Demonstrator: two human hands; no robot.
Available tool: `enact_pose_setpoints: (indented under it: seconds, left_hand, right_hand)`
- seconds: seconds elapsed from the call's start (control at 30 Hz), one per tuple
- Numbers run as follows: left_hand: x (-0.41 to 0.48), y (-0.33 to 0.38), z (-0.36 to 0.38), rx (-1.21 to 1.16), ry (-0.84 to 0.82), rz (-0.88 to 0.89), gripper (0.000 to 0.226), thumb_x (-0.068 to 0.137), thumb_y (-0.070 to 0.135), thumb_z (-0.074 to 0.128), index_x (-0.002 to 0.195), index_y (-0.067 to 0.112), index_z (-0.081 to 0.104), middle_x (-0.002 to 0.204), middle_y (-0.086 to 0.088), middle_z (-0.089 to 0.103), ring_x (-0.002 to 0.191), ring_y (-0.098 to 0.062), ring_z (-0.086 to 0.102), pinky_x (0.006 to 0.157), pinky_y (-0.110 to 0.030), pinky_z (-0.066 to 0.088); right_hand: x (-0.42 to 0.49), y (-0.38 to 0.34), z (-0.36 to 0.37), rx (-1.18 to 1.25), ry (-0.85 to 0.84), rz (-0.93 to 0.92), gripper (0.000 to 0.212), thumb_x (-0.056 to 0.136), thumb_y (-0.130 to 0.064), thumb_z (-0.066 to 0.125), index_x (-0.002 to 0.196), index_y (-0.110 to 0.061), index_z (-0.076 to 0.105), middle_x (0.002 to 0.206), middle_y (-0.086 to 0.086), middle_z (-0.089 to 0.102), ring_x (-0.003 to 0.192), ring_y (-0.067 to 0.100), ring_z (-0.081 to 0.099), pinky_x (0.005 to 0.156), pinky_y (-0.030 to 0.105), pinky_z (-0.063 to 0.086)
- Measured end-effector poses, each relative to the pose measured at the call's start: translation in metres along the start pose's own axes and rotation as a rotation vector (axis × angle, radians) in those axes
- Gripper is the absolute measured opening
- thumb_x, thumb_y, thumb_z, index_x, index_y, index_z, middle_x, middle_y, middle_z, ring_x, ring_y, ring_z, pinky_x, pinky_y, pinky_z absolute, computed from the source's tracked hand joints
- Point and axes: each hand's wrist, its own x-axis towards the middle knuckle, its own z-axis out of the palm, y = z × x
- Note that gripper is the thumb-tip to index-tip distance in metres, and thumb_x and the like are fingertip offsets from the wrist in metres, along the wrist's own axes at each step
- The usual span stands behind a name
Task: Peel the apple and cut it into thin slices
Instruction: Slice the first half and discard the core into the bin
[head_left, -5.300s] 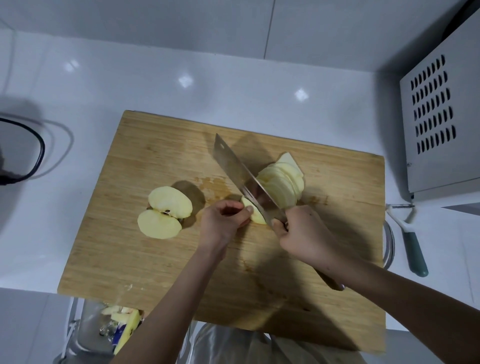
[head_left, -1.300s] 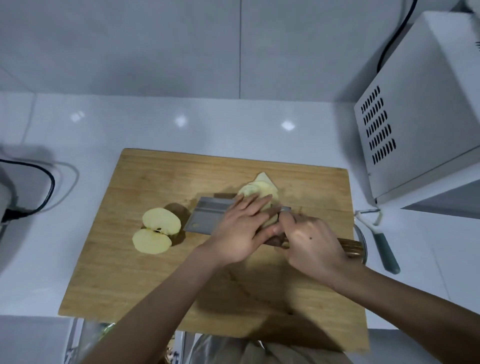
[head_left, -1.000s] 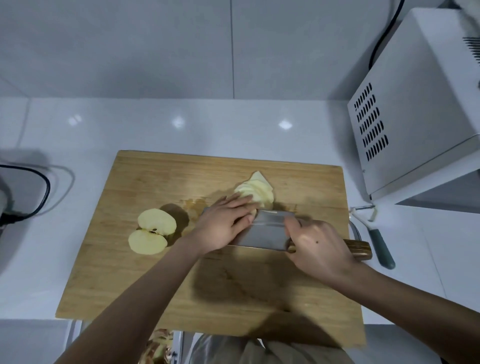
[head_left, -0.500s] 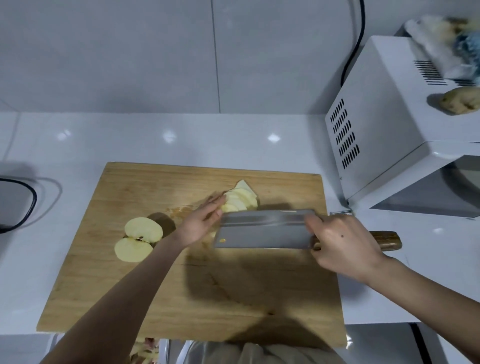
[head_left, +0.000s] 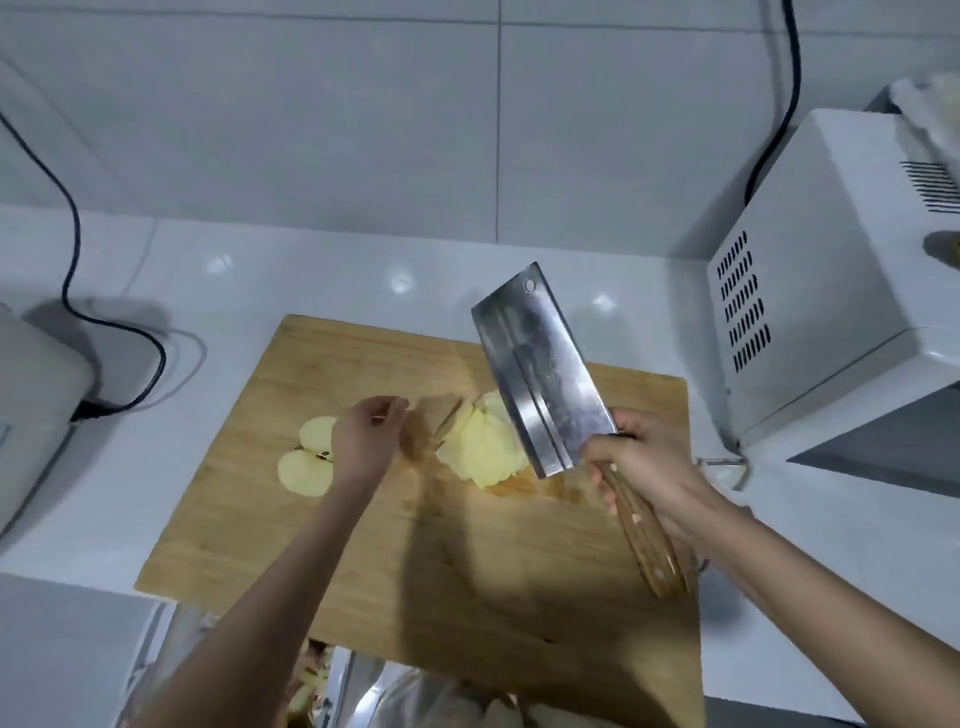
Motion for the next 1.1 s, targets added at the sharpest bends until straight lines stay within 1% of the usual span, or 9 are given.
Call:
enact_pose_setpoints:
  seconds: [0.13, 0.3, 0.43, 0.57, 0.7, 0.77, 0.87, 0.97, 1.1]
  left_hand:
    - [-0.006, -0.016, -0.04, 0.079, 0.215, -0.017, 0.012, 0.087, 0.021, 0.062, 0.084, 0.015, 0.072, 0.074, 0.0, 0.068, 0.066, -0.016, 0.06, 0.054, -0.023, 0.044]
    - [0.007, -0.051, -0.087, 0.108, 0.431, -0.16, 0.024, 0.088, 0.025, 0.061, 0.099, 0.005, 0.067, 0.101, -0.008, 0.066, 0.091, -0.022, 0.059, 0.074, -0.031, 0.044]
    - [0.023, -0.062, -0.102, -0.081, 0.183, -0.427, 0.035, 0.096, 0.037, 0.049, 0.105, 0.005, 0.06, 0.096, -0.012, 0.063, 0.081, -0.025, 0.059, 0.071, -0.038, 0.052]
    - [0.033, -0.068, -0.104, -0.228, -0.063, -0.578, 0.051, 0.095, 0.055, 0.039, 0.103, 0.009, 0.059, 0.097, -0.011, 0.064, 0.086, -0.027, 0.064, 0.065, -0.036, 0.057]
    - [0.035, -0.08, -0.095, -0.104, -0.247, -0.463, 0.063, 0.071, 0.052, 0.075, 0.114, 0.009, 0.062, 0.108, -0.008, 0.066, 0.096, -0.021, 0.064, 0.076, -0.034, 0.057]
    - [0.036, -0.082, -0.09, -0.058, -0.248, -0.405, 0.072, 0.057, 0.037, 0.086, 0.118, 0.009, 0.06, 0.109, -0.005, 0.066, 0.095, -0.017, 0.062, 0.067, -0.023, 0.051]
    - [0.036, -0.079, -0.082, -0.171, -0.192, -0.405, 0.053, 0.068, 0.01, 0.082, 0.116, 0.011, 0.061, 0.105, -0.005, 0.066, 0.09, -0.017, 0.061, 0.059, -0.018, 0.046]
    - [0.035, -0.076, -0.07, -0.239, -0.18, -0.441, 0.045, 0.067, -0.001, 0.075, 0.11, 0.006, 0.065, 0.094, -0.006, 0.068, 0.08, -0.017, 0.063, 0.057, -0.027, 0.049]
    - [0.031, -0.078, -0.059, -0.222, -0.14, -0.394, 0.033, 0.07, 0.01, 0.078, 0.101, 0.013, 0.066, 0.089, 0.0, 0.068, 0.082, -0.017, 0.064, 0.071, -0.038, 0.057]
  right_hand:
    - [0.016, -0.006, 0.038, -0.002, -0.112, 0.025, 0.011, 0.082, 0.004, 0.05, 0.078, -0.005, 0.055, 0.049, 0.009, 0.051, 0.035, 0.019, 0.041, 0.037, 0.025, 0.037]
    - [0.034, -0.003, 0.091, -0.212, -0.172, -0.05, 0.014, 0.084, -0.003, 0.047, 0.076, -0.012, 0.054, 0.052, 0.006, 0.051, 0.036, 0.017, 0.045, 0.038, 0.026, 0.039]
    - [0.047, -0.003, 0.129, -0.437, -0.168, -0.132, 0.014, 0.089, -0.016, 0.048, 0.076, -0.016, 0.053, 0.054, 0.002, 0.053, 0.041, 0.021, 0.054, 0.043, 0.03, 0.046]
    - [0.06, -0.005, 0.156, -0.521, -0.133, -0.11, 0.01, 0.088, -0.015, 0.049, 0.083, -0.01, 0.057, 0.053, 0.003, 0.052, 0.039, 0.018, 0.052, 0.035, 0.019, 0.04]
    - [0.067, -0.005, 0.169, -0.523, -0.115, -0.114, 0.013, 0.088, -0.011, 0.05, 0.078, -0.004, 0.053, 0.055, 0.007, 0.047, 0.042, 0.02, 0.05, 0.034, 0.021, 0.038]
    - [0.068, -0.005, 0.17, -0.545, -0.099, -0.158, 0.016, 0.088, -0.01, 0.05, 0.075, -0.001, 0.049, 0.057, 0.009, 0.044, 0.045, 0.021, 0.049, 0.034, 0.03, 0.039]
    - [0.067, -0.008, 0.168, -0.504, -0.087, -0.199, 0.012, 0.088, -0.012, 0.051, 0.083, -0.002, 0.057, 0.057, 0.006, 0.046, 0.05, 0.021, 0.051, 0.049, 0.047, 0.05]
    - [0.064, -0.013, 0.163, -0.441, -0.098, -0.2, 0.017, 0.09, -0.013, 0.054, 0.075, -0.005, 0.052, 0.054, 0.005, 0.046, 0.048, 0.02, 0.05, 0.05, 0.048, 0.051]
    - [0.057, -0.015, 0.161, -0.39, -0.143, -0.206, 0.025, 0.09, -0.012, 0.054, 0.069, -0.024, 0.052, 0.05, 0.0, 0.052, 0.042, 0.015, 0.051, 0.044, 0.035, 0.048]
